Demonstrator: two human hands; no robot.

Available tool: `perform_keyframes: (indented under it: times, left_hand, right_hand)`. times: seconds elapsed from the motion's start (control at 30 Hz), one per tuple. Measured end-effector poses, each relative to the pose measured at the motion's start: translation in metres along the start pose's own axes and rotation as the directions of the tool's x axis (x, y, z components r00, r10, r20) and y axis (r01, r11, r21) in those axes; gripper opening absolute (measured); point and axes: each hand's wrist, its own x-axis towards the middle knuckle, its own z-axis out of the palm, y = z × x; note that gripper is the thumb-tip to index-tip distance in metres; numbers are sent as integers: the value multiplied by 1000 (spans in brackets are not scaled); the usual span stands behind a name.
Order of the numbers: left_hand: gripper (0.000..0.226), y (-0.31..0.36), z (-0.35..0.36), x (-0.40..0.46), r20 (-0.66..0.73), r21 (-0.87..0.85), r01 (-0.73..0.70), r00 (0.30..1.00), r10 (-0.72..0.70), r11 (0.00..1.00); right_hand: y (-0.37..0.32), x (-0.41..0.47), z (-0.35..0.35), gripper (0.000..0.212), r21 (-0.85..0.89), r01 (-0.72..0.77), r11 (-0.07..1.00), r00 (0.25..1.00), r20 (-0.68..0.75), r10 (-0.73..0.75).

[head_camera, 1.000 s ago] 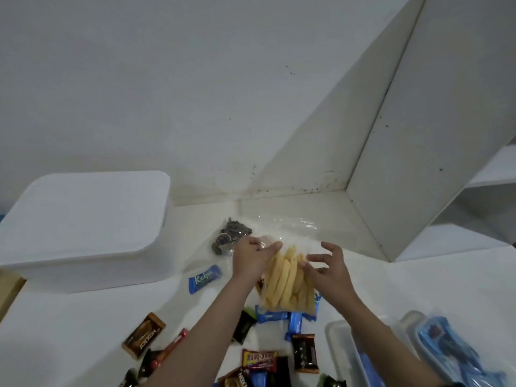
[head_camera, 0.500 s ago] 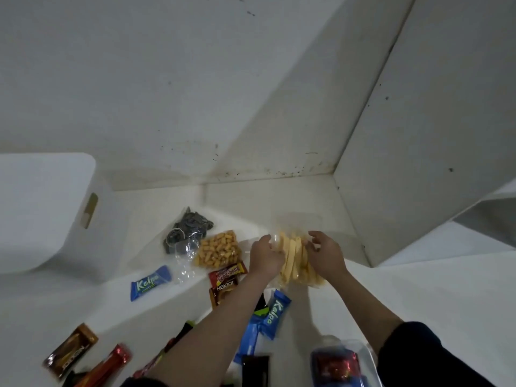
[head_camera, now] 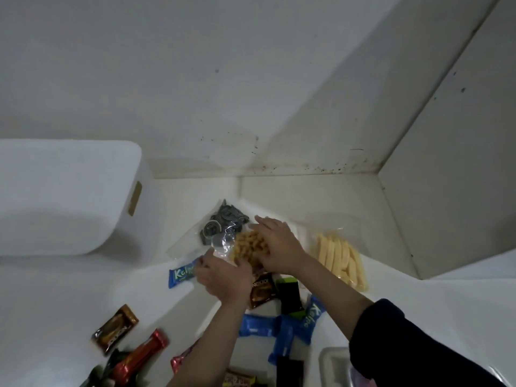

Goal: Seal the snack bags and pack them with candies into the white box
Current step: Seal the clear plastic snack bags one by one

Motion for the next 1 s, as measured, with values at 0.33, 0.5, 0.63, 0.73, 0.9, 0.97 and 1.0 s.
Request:
perform_keyframes:
  times: [0.33,0.5,0.63,0.73,0.9,0.97,1.0]
  left_hand:
    - [32,-14,-39,38,249,-247,182,961,-119,952]
    - [18,4,-72,29,256,-471,120,967,5,874]
    - [19,16,-112,25,362,-623,99,916,174,776]
    - [41,23,-143,16,518,-648,21,744,421,761]
    - [18,32,-178,-2,577,-694,0,599,556,720]
    - [9,35,-191,-13,565,-716,-14,576,591,698]
    - [10,36,-197,-18,550,-731,-9,585,596,683]
  right_hand:
    - [-10,12,28,60,-60,74,995,995,77,-70]
    - [-25,-10,15,47,243,93,965,993,-98,-71]
    - [-64,-47,-10,19,571,-45,820,992,-69,103]
    - [-91,-78,-27,11,761,-67,645,991,-25,132]
    - [-130,-115,-43,31,931,-64,358,992,22,121]
    - [-144,-124,-44,37,934,-8,357,994,-30,102]
    - [-151,-128,-44,38,925,36,378,992,-79,98]
